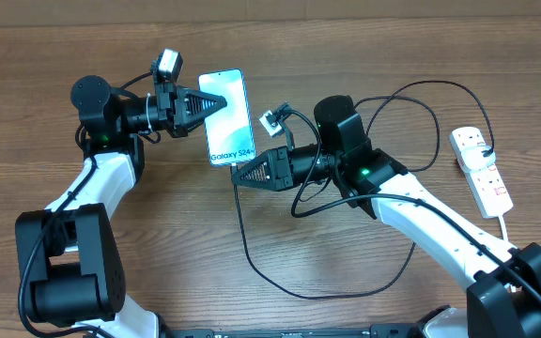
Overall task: Plug charger to phone and switch on socket
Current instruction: 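Carry the USB-C plug with the right gripper toward the phone's bottom port, then insert the USB-C plug into the phone's bottom port with the right gripper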
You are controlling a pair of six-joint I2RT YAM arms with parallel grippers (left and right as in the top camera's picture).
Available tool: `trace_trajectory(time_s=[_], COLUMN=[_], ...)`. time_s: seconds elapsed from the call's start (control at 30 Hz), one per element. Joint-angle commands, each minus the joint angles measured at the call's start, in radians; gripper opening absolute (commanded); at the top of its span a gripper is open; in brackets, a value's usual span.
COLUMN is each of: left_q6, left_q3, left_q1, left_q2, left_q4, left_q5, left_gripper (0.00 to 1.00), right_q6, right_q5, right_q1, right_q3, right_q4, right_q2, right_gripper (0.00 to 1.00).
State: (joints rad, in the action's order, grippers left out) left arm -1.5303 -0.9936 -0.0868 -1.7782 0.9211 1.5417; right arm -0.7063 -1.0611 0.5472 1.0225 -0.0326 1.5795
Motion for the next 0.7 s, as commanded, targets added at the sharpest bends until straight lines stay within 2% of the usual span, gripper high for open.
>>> trace_trajectory(time_s=[0.0,0.2,0.33,0.37,0.47,0.5,0.57,0.67], left_q6=[0.072,0.130,0.204,0.225,0.261,0.268,0.281,0.306], left_q3=[-0.008,-0.008,-0.008,-0.008,-0.008,-0.008,-0.008,-0.008], left_q1=[0.025,0.023,0.017,0.015,0.015,0.015,0.015,0.015], left_q2=[0.005,0.005,0.005,0.005,0.005,0.005,0.005,0.005], left_q4=[0.008,0.008,0.007,0.006,-0.001,-0.005,-0.005,-0.006], left_q5=[0.039,0.039,0.039,0.039,0.038,0.038,0.038,0.038], left_gripper=[0.04,0.04,0.04,0.04,0.04,0.04,0.04,0.04], right_q6=[-0.001,0.008,0.079,0.105,0.216,0.252,0.292,0.357], right_q5=[0.039,0.039,0.035,0.034,0.040,0.041,0.075,0.174], right_q1=[-0.049,-0.068,-0.059,-0.060,-0.065,-0.071,-0.082,-0.100], right_q3=[0.005,0.005,0.005,0.005,0.006,0.007,0.007,0.017], right_q4=[-0.017,0.076,0.168,0.190,0.277,0.309,0.364,0.470], right_q2=[0.005,0.005,0.005,0.005,-0.003,-0.011,-0.032,-0.092], right_gripper=[0.11,0.26,0.41,0.47,0.84,0.90,1.00,1.00])
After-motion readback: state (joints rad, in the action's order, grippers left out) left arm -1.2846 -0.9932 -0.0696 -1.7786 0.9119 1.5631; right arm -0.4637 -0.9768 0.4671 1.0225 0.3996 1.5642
